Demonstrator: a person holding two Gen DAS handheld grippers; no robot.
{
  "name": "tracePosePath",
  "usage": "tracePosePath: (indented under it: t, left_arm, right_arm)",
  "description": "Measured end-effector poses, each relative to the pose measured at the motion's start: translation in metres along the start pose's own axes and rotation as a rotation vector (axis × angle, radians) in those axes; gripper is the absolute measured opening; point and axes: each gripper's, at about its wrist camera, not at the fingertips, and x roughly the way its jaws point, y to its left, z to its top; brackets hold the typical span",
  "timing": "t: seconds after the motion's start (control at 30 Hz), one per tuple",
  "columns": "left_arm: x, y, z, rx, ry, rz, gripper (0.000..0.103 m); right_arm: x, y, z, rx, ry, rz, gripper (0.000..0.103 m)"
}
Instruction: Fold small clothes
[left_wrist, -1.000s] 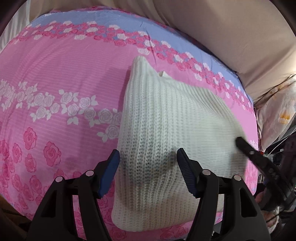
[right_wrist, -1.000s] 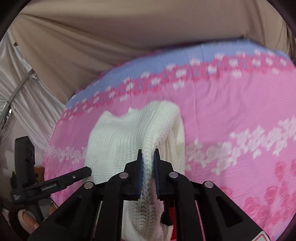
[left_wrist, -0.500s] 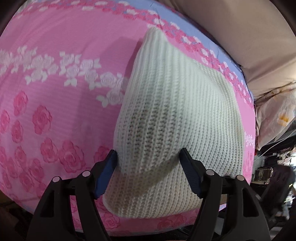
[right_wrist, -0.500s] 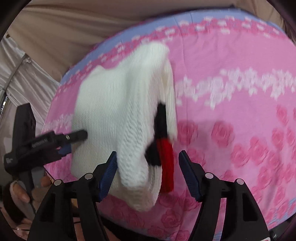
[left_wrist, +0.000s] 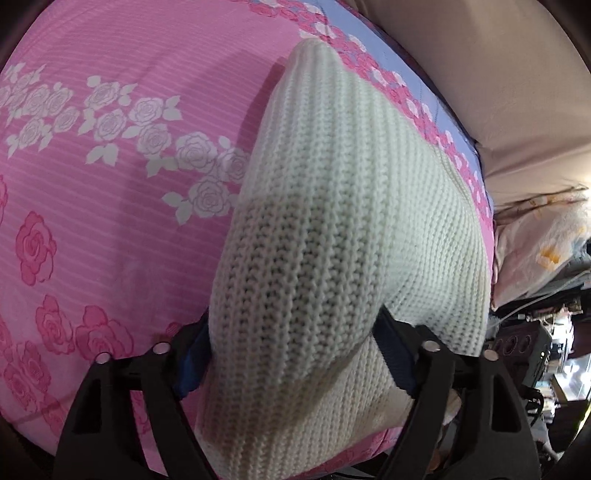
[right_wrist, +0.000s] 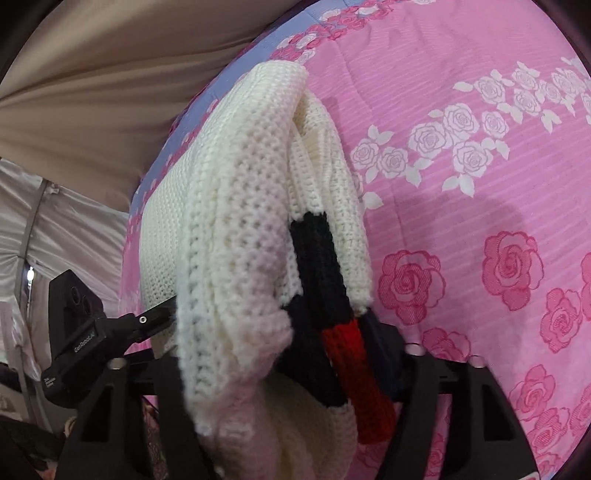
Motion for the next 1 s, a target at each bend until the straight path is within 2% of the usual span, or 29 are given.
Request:
tracePosePath:
  t: [0.03,0.1,0.37,0.5,0.8,1.0]
  left_arm:
    - [-0.001,-0.002,0.0,0.009,0.003,0.004,0.067]
    - [-0.005,-0.007,-0.001,0.04,0.001,0.019,0.063]
    - [-0.007,-0.032,-0.009,0.151,-0.015,0.171,0.065]
    - [-0.007,-0.039,-0.011,0.174,-0.021,0.205,0.066]
    - [-0.009,-0.04,-0.013,0.159,-0.043,0.224,0.069]
    - [-0.003,-0.027,-0.007,0.124,-0.045,0.185,0.081]
  right_arm:
    - [-0.002,0.001,-0.002,0.0,-0.005,0.003,0.051]
    - [-0.006,0.003,-0.007,-0.014,-0.014,-0.008,0.049]
    - [-0.009,0.016,-0.012,-0.064,-0.026,-0.085,0.054]
    - [-0.009,0.014,-0.011,-0.063,-0.024,-0.083,0.056]
    - [-0.007,0.012,-0.004,-0.069,-0.005,-0.083,0.065]
    - [0.001,0.008,0.002,-0.055,0.002,-0.054,0.07]
